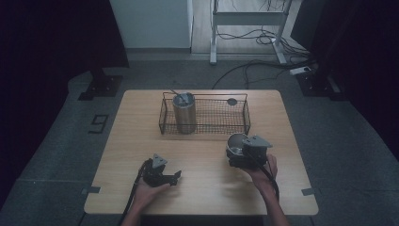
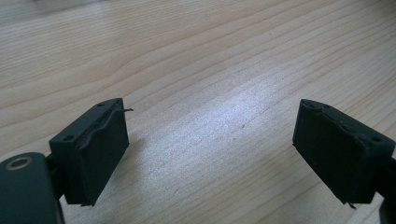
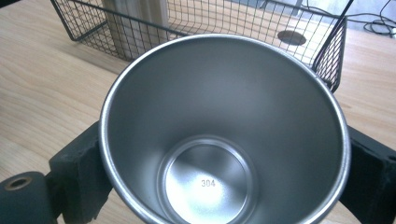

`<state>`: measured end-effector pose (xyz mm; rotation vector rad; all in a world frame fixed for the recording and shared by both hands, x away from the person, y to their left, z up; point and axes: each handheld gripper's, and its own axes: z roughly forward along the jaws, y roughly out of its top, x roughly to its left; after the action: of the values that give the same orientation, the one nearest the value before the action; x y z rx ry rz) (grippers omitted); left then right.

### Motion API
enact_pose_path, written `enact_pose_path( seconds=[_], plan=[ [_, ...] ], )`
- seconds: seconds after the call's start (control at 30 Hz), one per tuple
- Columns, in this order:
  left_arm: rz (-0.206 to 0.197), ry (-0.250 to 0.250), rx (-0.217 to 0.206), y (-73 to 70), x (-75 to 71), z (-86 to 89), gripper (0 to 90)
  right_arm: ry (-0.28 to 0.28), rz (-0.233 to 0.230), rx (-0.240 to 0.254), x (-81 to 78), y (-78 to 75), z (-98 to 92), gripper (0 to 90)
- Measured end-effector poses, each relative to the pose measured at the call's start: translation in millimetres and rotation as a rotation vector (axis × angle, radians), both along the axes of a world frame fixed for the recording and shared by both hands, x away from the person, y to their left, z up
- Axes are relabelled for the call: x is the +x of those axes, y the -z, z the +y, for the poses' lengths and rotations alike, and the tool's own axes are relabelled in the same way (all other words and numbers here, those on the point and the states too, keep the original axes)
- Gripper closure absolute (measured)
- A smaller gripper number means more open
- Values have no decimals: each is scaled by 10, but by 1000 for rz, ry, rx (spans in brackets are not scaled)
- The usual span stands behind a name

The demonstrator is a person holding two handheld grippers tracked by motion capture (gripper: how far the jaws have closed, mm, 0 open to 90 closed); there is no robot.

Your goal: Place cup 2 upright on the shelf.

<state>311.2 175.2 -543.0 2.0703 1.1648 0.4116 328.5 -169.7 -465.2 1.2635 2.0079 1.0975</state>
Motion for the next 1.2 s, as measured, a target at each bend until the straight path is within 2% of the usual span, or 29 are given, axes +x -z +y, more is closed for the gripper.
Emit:
enact_pose_path(
  seconds=[0.27,0.5,0.6,0.87,1.2],
  plan=[
    [3,6,-6,8,-1,-19,110,1,-8,27,4,-177,-23,70],
    [-3,14,-2,-7,-9,-10,110,20,-18,27,27,-329,-14,70],
    [-5,11,-17,-21,-10,2,117,25,-9,33,63,-359,-14,70],
    [-3,26,6,-5,-6,-9,124,41,6,31,151,-393,1,69],
    [0,24,-5,-30,-15,15,124,36,0,48,232,-472,25,70]
  ],
)
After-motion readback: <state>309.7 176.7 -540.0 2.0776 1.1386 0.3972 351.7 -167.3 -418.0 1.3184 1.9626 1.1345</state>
